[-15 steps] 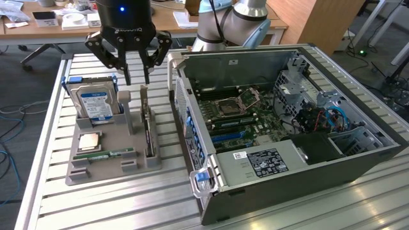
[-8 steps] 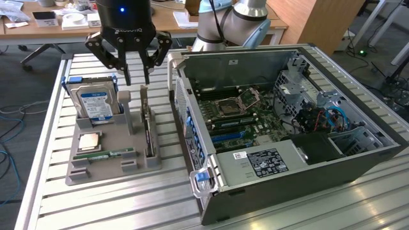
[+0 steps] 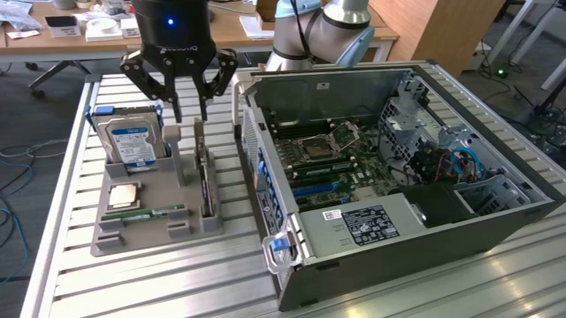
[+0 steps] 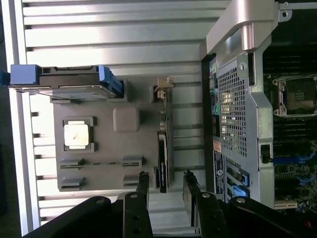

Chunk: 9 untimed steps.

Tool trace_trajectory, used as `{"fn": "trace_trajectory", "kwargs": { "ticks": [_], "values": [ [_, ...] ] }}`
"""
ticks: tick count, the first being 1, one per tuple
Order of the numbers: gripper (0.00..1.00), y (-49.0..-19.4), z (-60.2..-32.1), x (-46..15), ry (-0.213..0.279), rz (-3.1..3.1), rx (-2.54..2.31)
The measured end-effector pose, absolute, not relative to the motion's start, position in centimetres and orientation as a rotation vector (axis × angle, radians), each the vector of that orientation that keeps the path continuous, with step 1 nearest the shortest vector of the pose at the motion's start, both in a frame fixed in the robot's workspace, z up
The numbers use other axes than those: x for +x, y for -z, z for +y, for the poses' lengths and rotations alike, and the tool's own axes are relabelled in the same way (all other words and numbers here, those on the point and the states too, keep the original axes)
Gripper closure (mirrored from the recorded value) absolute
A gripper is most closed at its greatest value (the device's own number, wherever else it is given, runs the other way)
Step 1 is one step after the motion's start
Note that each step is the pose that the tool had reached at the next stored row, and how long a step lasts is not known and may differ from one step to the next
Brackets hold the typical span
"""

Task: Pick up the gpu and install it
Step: 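Pick up the gpu and move the gpu toward the slot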

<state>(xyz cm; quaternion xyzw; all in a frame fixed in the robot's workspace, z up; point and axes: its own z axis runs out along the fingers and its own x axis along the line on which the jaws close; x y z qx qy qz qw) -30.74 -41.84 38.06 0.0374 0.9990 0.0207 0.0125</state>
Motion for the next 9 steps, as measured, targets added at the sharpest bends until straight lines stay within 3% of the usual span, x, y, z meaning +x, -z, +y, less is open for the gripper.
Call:
{"fn": "trace_trajectory", "kwargs": {
  "ticks": [9],
  "values": [
    [0.59,-37.14,-41.84,-30.74,-0.064,3.114,0.117]
  ]
}}
